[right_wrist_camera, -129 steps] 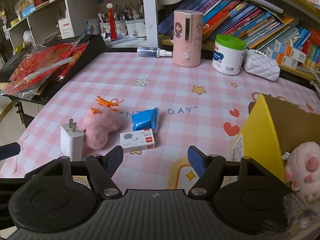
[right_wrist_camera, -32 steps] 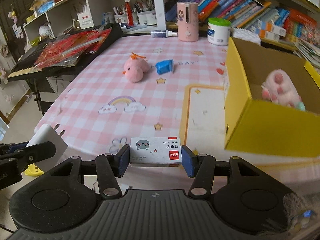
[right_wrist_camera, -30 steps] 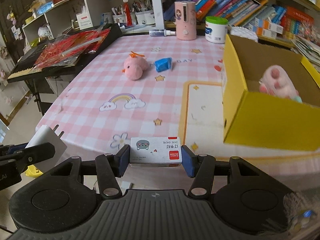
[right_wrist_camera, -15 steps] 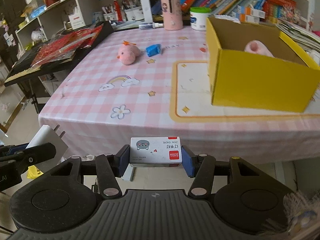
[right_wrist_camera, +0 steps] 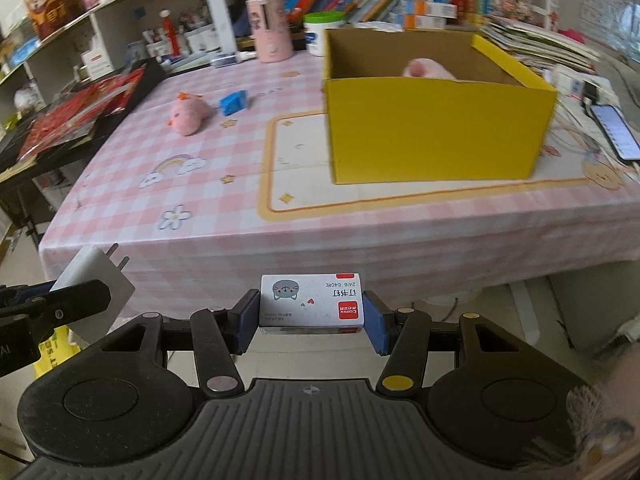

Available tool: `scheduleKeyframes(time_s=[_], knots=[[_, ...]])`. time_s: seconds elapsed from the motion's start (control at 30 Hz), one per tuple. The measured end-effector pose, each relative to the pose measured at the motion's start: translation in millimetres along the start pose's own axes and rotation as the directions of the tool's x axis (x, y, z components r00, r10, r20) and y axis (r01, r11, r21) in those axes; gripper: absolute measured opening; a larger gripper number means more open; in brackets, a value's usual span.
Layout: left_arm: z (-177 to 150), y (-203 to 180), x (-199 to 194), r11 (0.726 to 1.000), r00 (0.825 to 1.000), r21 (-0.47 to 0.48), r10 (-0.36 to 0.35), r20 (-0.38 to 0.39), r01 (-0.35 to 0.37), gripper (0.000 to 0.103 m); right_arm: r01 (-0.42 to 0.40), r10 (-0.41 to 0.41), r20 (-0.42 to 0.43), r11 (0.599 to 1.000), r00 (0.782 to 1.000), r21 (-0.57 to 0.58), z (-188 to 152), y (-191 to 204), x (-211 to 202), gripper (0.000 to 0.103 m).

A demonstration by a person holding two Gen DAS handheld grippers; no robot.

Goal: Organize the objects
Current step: 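Lift the charger and card box and carry them toward the yellow box, then lower the charger and card box into the yellow box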

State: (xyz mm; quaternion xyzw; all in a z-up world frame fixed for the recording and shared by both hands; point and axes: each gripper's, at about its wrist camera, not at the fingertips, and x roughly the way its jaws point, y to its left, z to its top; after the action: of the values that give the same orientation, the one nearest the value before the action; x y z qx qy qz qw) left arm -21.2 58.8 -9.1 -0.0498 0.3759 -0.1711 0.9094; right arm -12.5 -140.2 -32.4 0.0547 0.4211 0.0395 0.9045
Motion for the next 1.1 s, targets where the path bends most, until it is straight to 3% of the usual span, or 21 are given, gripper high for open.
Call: scheduleKeyframes(time_s=[0.37, 1.1], knots=[[12.6, -41.0, 24.5, 0.991, 0.995, 0.097, -0.093, -0.027, 0.095, 0.024, 0.084, -0.086, 0.016, 0.991, 0.996, 0.106, -4.2, -47.4, -13.0, 0.051], [61.2, -83.8, 60.7, 0.987, 0.994, 0.121, -0.108, 0.030, 0.104, 0.024, 0.104, -0.109, 0.043, 0.989, 0.993, 0.106, 41.2, -100.1, -1.7, 0.051]])
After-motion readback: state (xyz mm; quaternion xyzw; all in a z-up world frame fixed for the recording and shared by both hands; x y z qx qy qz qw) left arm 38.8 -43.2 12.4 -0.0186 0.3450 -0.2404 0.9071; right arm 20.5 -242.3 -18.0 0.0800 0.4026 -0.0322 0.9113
